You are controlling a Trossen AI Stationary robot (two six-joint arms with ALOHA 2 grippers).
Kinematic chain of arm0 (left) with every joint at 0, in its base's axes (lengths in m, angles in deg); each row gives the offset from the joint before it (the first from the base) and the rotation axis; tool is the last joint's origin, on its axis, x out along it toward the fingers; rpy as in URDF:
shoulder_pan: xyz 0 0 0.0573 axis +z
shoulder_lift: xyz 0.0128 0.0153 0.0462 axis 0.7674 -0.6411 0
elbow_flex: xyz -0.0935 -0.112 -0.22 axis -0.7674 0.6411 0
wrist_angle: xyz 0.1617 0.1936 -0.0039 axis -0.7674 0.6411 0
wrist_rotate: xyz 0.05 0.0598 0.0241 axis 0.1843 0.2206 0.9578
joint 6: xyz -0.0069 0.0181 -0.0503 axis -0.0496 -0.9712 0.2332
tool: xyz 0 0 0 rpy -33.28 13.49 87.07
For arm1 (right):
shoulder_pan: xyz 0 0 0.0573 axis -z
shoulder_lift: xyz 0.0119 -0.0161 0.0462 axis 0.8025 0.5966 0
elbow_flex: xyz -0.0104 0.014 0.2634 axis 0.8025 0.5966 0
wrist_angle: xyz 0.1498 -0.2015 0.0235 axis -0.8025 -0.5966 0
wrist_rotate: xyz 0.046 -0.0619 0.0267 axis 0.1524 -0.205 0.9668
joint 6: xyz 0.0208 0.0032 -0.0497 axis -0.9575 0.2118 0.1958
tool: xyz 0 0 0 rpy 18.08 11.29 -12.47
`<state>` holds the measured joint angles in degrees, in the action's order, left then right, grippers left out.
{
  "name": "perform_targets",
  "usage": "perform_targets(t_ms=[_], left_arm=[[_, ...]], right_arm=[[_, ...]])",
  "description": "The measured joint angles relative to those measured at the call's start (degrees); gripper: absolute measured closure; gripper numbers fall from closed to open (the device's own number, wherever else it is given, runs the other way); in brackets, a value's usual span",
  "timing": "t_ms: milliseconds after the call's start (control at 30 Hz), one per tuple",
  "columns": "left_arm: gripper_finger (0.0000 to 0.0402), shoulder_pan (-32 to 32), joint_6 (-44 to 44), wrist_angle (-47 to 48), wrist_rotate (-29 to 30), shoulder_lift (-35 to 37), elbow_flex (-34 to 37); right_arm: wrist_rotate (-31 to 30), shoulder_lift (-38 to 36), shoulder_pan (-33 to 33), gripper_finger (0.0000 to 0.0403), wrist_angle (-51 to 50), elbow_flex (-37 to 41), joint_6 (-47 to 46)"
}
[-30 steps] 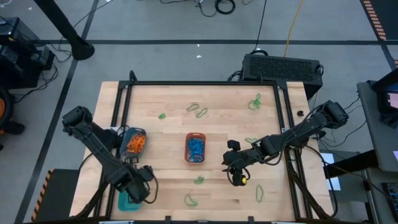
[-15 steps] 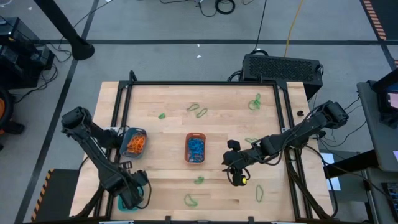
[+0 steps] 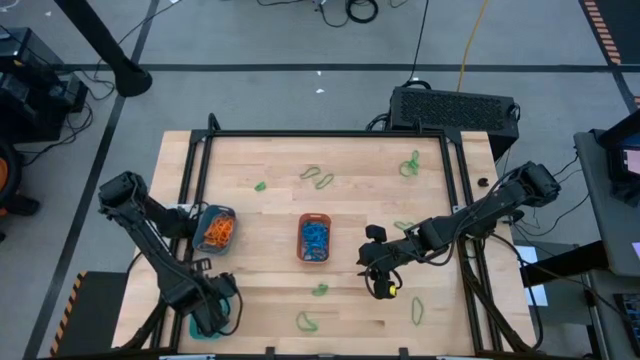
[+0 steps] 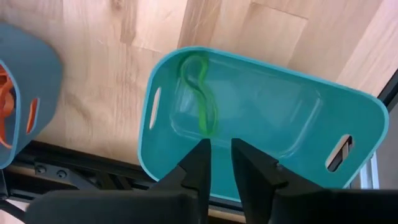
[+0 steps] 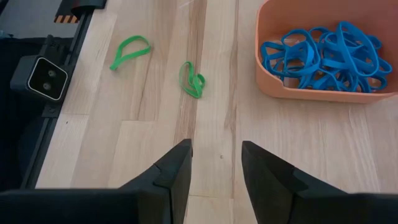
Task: Sort rubber bands into baskets
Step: Put the green rubber band into the green bin
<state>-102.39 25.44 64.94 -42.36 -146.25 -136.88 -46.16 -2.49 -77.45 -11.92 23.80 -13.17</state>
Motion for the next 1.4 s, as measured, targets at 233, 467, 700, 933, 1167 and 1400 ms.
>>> perform_targets(t_ms=[233, 467, 700, 933, 1167, 1400], left_arm=[[0.0322, 1.7, -6.84, -0.05, 4.93, 0.0, -1.19], [0.0323, 5.48, -28.0, -0.93, 34.34, 2.7, -2.99], [0.0323, 20.13, -46.79, -7.33, 41.46, 11.24, 1.26], [0.0323, 40.43, -65.48, -21.23, 27.24, 21.48, 11.34], [0.0323, 62.21, -66.48, -29.31, 18.46, 24.59, 18.91], [0.0323, 77.21, -69.48, -29.37, 10.91, 19.06, 21.65]], right_arm=[[0.0, 0.0, 0.0, 0.0271, 0.0, 0.0, 0.02], [-0.03, 0.0, 0.0, 0.0271, 0.0, 0.0, 0.27], [-0.07, 0.0, 0.0, 0.0271, 0.0, 0.0, 4.69], [-6.36, 0.0, 0.12, 0.0271, -1.25, 0.0, 10.34], [-7.32, 0.0, 2.73, 0.0271, -4.84, 0.0, 11.54], [-6.81, 0.0, 6.45, 0.0271, -5.53, 0.0, 13.83]])
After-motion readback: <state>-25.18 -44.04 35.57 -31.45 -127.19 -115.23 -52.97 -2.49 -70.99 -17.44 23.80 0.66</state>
